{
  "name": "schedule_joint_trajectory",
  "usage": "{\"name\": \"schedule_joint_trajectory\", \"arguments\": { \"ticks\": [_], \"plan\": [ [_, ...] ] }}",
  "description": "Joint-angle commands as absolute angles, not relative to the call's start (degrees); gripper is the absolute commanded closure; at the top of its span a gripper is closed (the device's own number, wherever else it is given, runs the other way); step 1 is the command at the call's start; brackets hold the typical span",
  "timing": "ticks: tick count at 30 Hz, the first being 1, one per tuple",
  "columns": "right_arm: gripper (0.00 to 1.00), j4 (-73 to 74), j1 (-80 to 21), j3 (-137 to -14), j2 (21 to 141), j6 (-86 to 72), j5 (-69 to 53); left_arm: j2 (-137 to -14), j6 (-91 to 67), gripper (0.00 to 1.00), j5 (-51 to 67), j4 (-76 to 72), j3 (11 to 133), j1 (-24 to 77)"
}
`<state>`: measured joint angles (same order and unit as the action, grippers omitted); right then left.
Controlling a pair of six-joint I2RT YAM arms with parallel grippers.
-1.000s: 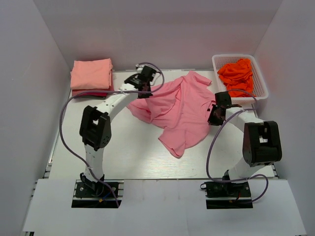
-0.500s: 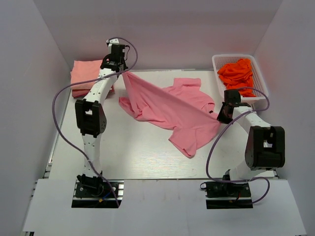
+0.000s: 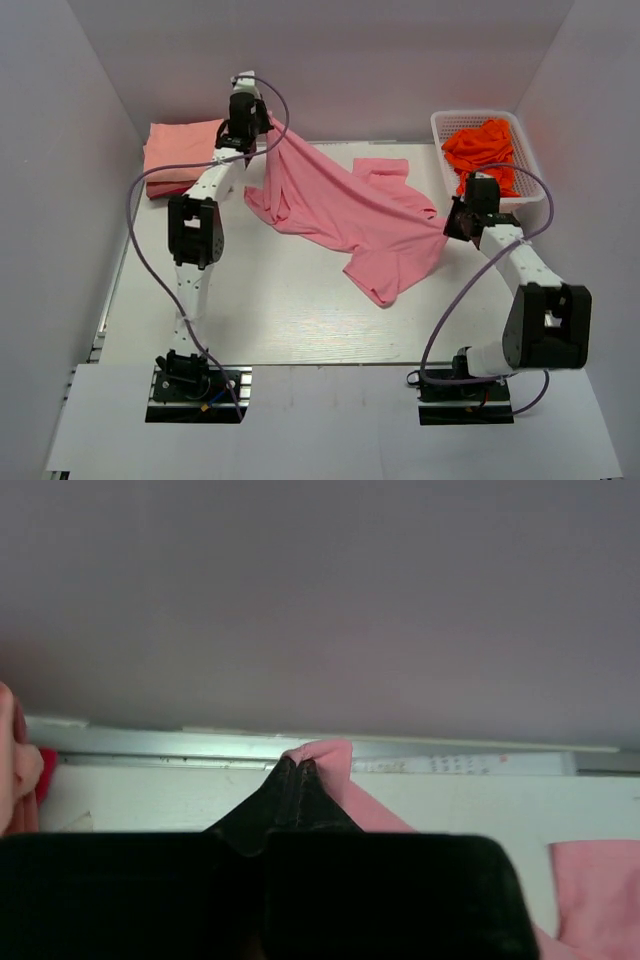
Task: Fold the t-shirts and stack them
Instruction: Flatten out the tshirt
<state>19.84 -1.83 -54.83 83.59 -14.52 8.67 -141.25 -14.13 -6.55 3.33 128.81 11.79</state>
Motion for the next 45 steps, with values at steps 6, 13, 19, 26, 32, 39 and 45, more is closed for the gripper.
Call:
{"name": "schedule_joint_trajectory", "arguments": {
  "ticks": [6, 13, 19, 26, 32, 39, 45],
  "plan": [
    [1.0, 9.9, -1.4, -58.9, 68.7, -9.9, 3.2, -110.9, -13.8, 1.0, -3.0, -0.7, 117.0, 11.3],
    [1.0, 11.1, -1.2, -64.8, 55.7, -7.4, 17.4, -89.9, -8.2, 1.0, -11.2, 2.9, 108.4, 11.3],
    [1.0, 10.4, -1.1, -71.0, 49.1, -3.3, 26.3, -77.0, -5.5, 1.0, -14.9, 7.4, 103.8, 11.3],
    [1.0, 11.7, -1.3, -77.0, 45.0, -0.9, 27.5, -63.3, -7.4, 1.0, -13.3, 13.2, 99.1, 11.3],
    [1.0, 12.4, -1.2, -76.1, 43.1, -2.4, 27.3, -59.9, -10.2, 1.0, -15.5, 17.6, 95.1, 11.9],
    [1.0, 12.3, -1.3, -66.5, 47.9, -9.0, 22.3, -60.8, -20.4, 1.0, -16.1, 17.4, 76.9, 11.9],
    [1.0, 5.3, -1.2, -53.7, 58.1, -11.6, 16.7, -75.0, -23.6, 1.0, -13.4, 9.4, 65.8, 11.9]
  ]
}}
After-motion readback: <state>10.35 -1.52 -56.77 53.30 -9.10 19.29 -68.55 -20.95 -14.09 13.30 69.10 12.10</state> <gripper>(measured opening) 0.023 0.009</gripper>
